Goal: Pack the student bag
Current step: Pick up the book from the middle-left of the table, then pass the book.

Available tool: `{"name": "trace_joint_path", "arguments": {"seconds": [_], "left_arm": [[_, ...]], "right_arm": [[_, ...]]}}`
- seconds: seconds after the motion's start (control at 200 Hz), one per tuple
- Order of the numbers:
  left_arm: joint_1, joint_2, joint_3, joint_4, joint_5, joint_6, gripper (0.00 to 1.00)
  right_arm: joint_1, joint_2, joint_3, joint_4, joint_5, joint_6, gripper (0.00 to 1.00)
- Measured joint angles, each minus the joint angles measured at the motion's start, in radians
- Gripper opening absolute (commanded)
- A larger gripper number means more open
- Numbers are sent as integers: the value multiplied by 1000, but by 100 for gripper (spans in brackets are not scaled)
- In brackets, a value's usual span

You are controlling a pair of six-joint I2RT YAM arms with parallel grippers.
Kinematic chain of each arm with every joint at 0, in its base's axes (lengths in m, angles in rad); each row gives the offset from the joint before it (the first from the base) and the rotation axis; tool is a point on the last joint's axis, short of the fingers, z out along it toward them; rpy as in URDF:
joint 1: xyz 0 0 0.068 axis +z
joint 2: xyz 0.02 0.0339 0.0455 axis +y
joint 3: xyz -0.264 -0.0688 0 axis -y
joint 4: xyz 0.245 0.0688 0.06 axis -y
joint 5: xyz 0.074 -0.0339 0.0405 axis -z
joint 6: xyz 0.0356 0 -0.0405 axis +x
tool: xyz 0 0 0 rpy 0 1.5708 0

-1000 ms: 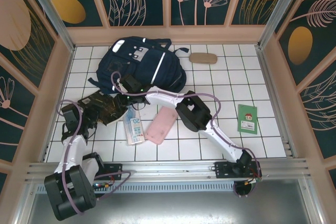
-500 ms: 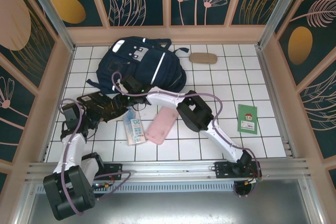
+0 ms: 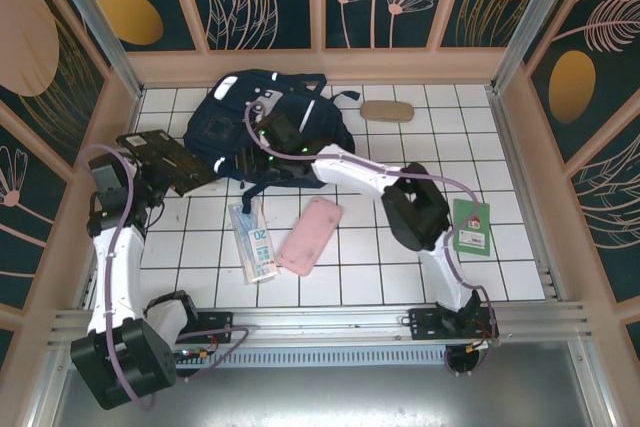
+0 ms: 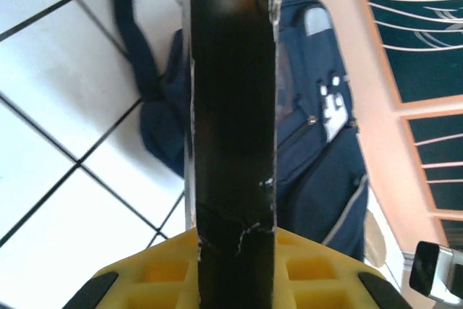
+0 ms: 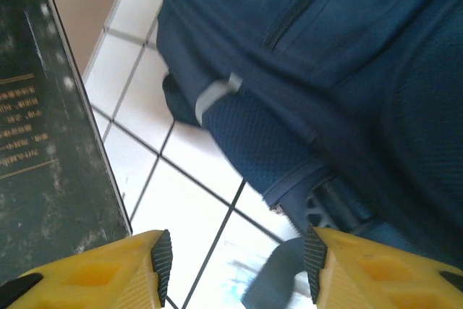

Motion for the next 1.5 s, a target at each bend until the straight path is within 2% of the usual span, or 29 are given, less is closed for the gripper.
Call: {"name": "trace_joint_path", "arguments": {"seconds": [0.16, 0.385, 0.54, 0.615, 0.816, 1.126, 1.206, 1.256, 1.501], "left_arm": [[-30, 43, 19, 98, 111, -35, 0], [-152, 89, 51, 264, 221, -85, 0], [-246, 140, 60, 395, 274, -123, 0], [-291, 175, 62, 439, 295, -134, 0], [-388, 269, 89, 501, 337, -157, 0], [-446, 306, 126, 620, 397, -214, 0], [-452, 306, 130, 652, 414, -226, 0], [-457, 306, 131, 671, 428, -235, 0], [-468, 306, 131, 725, 454, -262, 0]], "right_arm": [[-50, -89, -97, 40, 15, 27, 60], [-128, -172, -215, 100, -27, 72, 61], [-197, -258, -317, 202, -132, 131, 63], [-236, -302, -379, 277, -196, 172, 71], [-289, -351, -444, 409, -316, 254, 79], [-293, -349, -473, 562, -489, 348, 85], [-299, -341, -488, 626, -533, 390, 86], [-304, -333, -497, 671, -560, 414, 92], [-315, -262, -510, 895, -675, 577, 94]]}}
